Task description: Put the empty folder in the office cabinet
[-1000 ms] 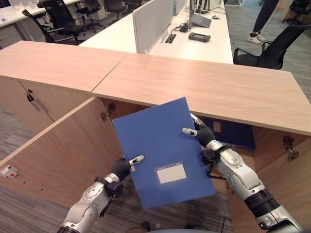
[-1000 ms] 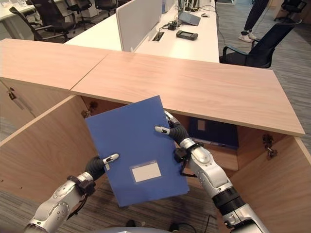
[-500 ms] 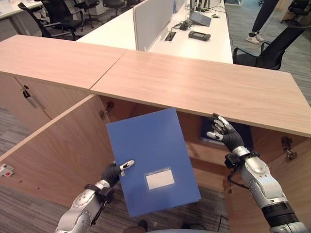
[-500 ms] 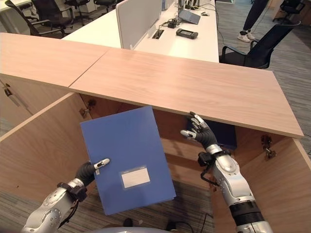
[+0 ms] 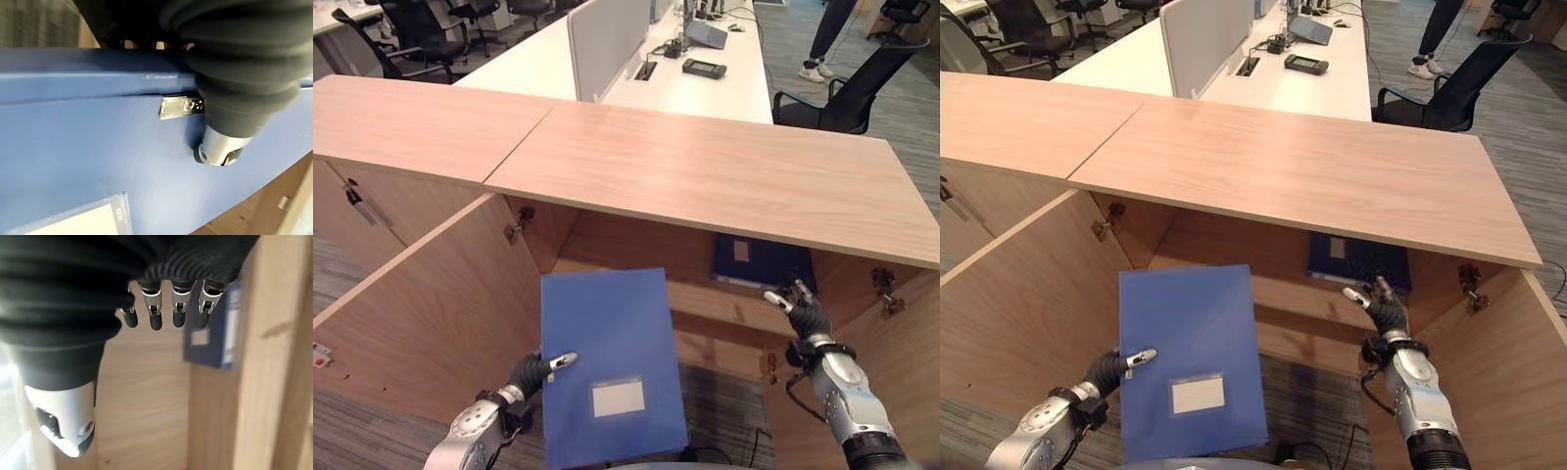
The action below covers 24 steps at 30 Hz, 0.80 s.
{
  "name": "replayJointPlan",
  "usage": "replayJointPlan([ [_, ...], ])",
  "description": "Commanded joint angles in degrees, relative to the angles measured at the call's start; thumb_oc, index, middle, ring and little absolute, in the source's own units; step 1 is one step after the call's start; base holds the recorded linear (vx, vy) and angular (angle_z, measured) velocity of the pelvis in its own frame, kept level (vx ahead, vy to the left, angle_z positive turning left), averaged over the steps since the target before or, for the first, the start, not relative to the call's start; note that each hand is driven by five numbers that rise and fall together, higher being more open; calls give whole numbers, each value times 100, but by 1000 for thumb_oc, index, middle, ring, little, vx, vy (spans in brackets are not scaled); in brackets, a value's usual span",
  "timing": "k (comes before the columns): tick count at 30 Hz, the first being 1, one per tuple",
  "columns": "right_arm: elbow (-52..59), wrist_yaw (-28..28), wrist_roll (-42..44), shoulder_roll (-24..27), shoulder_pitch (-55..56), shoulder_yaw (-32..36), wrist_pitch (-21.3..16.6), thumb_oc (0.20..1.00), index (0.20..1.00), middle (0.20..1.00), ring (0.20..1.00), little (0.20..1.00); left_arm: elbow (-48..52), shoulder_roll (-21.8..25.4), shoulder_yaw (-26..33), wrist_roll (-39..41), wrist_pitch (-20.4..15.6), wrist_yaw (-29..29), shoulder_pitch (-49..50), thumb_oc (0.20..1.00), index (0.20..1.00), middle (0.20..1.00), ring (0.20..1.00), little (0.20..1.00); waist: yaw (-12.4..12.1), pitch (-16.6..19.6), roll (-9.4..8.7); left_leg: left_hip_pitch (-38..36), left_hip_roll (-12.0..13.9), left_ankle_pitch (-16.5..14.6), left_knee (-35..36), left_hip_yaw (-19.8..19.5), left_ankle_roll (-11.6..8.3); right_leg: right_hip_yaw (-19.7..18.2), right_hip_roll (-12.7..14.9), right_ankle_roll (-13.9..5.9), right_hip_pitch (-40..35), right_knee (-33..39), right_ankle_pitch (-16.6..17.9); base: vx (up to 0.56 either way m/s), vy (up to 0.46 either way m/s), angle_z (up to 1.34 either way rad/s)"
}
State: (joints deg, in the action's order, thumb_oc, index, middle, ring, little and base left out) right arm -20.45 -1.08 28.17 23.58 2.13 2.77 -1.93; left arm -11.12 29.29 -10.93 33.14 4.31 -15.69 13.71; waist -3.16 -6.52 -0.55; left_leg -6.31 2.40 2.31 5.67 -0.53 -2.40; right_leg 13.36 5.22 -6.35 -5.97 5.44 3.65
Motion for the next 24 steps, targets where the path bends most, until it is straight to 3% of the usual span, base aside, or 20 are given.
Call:
replayJointPlan([
  [1,106,22,46,67,-208,133,-204,1000,1000,1000,1000,1000,174,8,132,-113,-294,7,-270,200,200,200,200,200,43,-24,-63,119,85,-360,-67,12,-71,-133,307,-278,-289,-232,-659,0,0,0],
  [9,-506,99,109,-89,-192,-45,-96,1000,1000,1000,1000,1000,-124,-260,-30,-151,-323,270,-494,200,200,200,200,200,120,-224,-89,350,94,-302,-80,76,-72,-171,288,-277,-12,-292,-622,-47,4,-2],
  [18,-1344,247,-433,-157,-369,-542,12,1000,1000,1000,1000,1000,-571,-597,-259,84,-560,736,-1358,200,200,200,200,200,229,-722,-200,944,190,-153,-244,86,-75,-223,230,-218,682,-667,-645,-116,-2,-4],
  [24,-1777,355,-579,-207,-725,-969,17,1000,1000,1000,1000,1000,-798,-755,-607,296,-740,1034,-2233,200,200,200,200,200,264,-1139,-273,1821,237,-90,-783,-27,-123,-172,261,-137,1419,-1093,-651,-150,-17,9],
])
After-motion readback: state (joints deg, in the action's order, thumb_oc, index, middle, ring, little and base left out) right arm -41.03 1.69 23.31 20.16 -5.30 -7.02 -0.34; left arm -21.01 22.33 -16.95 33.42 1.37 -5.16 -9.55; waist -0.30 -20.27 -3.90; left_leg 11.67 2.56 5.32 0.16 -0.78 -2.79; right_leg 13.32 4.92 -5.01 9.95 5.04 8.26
